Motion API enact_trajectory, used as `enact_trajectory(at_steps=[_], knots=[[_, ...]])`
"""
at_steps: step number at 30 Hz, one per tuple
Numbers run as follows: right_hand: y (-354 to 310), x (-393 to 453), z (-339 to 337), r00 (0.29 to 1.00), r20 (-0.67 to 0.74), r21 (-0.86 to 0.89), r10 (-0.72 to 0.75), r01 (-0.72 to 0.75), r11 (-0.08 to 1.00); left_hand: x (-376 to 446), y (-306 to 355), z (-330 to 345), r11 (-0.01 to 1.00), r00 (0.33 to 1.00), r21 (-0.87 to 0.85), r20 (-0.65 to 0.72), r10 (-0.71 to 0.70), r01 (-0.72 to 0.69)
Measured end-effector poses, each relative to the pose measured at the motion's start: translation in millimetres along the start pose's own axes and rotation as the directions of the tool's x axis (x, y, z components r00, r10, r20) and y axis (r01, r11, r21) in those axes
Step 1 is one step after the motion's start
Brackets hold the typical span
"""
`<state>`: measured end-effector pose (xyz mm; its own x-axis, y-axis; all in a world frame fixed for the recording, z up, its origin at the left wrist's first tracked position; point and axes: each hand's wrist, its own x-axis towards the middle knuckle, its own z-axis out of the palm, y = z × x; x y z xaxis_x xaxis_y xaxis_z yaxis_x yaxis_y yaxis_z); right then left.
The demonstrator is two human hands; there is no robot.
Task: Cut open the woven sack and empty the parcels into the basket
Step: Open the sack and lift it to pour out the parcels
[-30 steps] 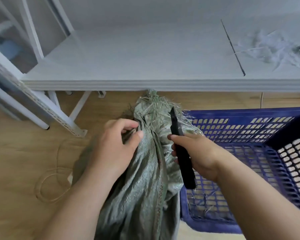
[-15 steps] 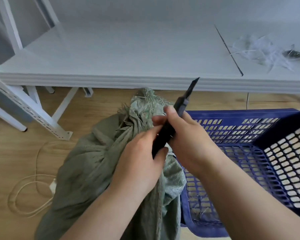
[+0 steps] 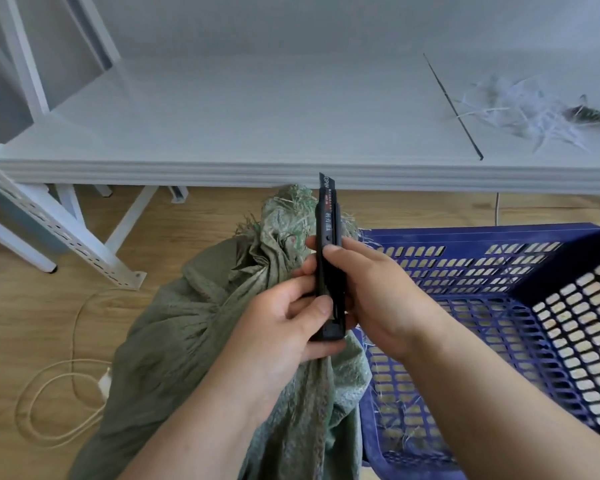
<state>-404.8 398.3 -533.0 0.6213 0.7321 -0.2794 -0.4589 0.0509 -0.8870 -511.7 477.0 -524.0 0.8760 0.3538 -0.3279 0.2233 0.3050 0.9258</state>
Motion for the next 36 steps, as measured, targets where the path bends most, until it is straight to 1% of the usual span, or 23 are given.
enact_trajectory(at_steps=[5, 9, 11, 13, 16, 19, 21, 27, 29, 30, 31, 33, 34, 35, 36], knots=[[-2.4, 0.8, -8.1, 0.995, 0.087, 0.039, 0.04, -0.044, 0.998, 4.0, -1.5, 1.4, 1.0, 1.0, -0.022, -0.02, -0.008, 0.008], [-6.5, 2.1, -14.3, 0.985, 0.153, 0.132, 0.082, -0.102, 0.986, 4.9, -2.4, 2.4, 1.0, 1.0, -0.027, 0.012, 0.002, -0.002], [-8.5, 2.4, -16.3, 0.981, 0.166, 0.152, 0.096, -0.122, 0.981, 6.1, -2.6, 1.8, 0.999, 1.0, -0.03, 0.025, 0.011, -0.01], [-8.5, 3.4, -18.0, 0.983, 0.147, 0.118, 0.106, -0.124, 0.985, 6.7, -1.3, 2.1, 0.999, 0.999, -0.037, 0.038, 0.022, -0.021], [-4.8, 4.6, -15.2, 0.993, 0.082, 0.057, 0.086, -0.091, 0.994, 8.1, -0.1, 2.0, 0.999, 0.999, -0.04, 0.029, 0.037, -0.036], [-1.3, 3.8, -7.6, 0.998, 0.045, 0.074, 0.036, -0.039, 0.997, 8.7, 0.4, 0.5, 0.997, 0.999, -0.072, 0.019, 0.042, -0.041], [-0.8, 3.3, -5.9, 0.997, 0.075, 0.095, 0.019, -0.026, 0.995, 8.1, 2.1, 0.3, 0.995, 0.999, -0.093, 0.01, 0.042, -0.041], [-7.3, 0.1, -10.7, 0.97, 0.244, 0.112, -0.009, -0.019, 0.994, 5.8, 5.0, -1.3, 0.992, 0.999, -0.123, 0.003, 0.037, -0.036], [-9.2, -0.5, -14.2, 0.959, 0.284, 0.096, -0.015, -0.013, 0.995, 3.0, 7.7, 1.4, 0.997, 0.999, -0.063, 0.001, 0.045, -0.045], [-10.3, -0.5, -16.1, 0.96, 0.278, 0.078, -0.028, 0.007, 0.997, 1.6, 10.7, 2.2, 0.997, 0.998, 0.016, -0.004, 0.07, -0.07], [-11.6, -0.7, -17.3, 0.966, 0.255, 0.067, -0.049, 0.033, 0.997, 0.8, 14.3, 0.1, 0.982, 0.992, 0.144, -0.008, 0.124, -0.121], [-14.2, -1.3, -17.3, 0.974, 0.205, 0.106, -0.093, 0.073, 0.992, -0.1, 26.4, -8.1, 0.874, 0.964, 0.422, -0.001, 0.266, -0.241], [-15.1, -1.9, -15.4, 0.975, 0.199, 0.137, -0.1, 0.073, 0.988, 0.2, 32.4, -13.9, 0.819, 0.952, 0.514, -0.012, 0.304, -0.255], [-15.5, -2.6, -12.8, 0.974, 0.208, 0.16, -0.093, 0.06, 0.985, 0.0, 37.0, -19.0, 0.793, 0.947, 0.554, -0.031, 0.321, -0.251], [-14.8, -2.8, -11.2, 0.973, 0.216, 0.177, -0.077, 0.039, 0.983, -0.2, 40.9, -22.8, 0.795, 0.945, 0.558, -0.058, 0.322, -0.237]])
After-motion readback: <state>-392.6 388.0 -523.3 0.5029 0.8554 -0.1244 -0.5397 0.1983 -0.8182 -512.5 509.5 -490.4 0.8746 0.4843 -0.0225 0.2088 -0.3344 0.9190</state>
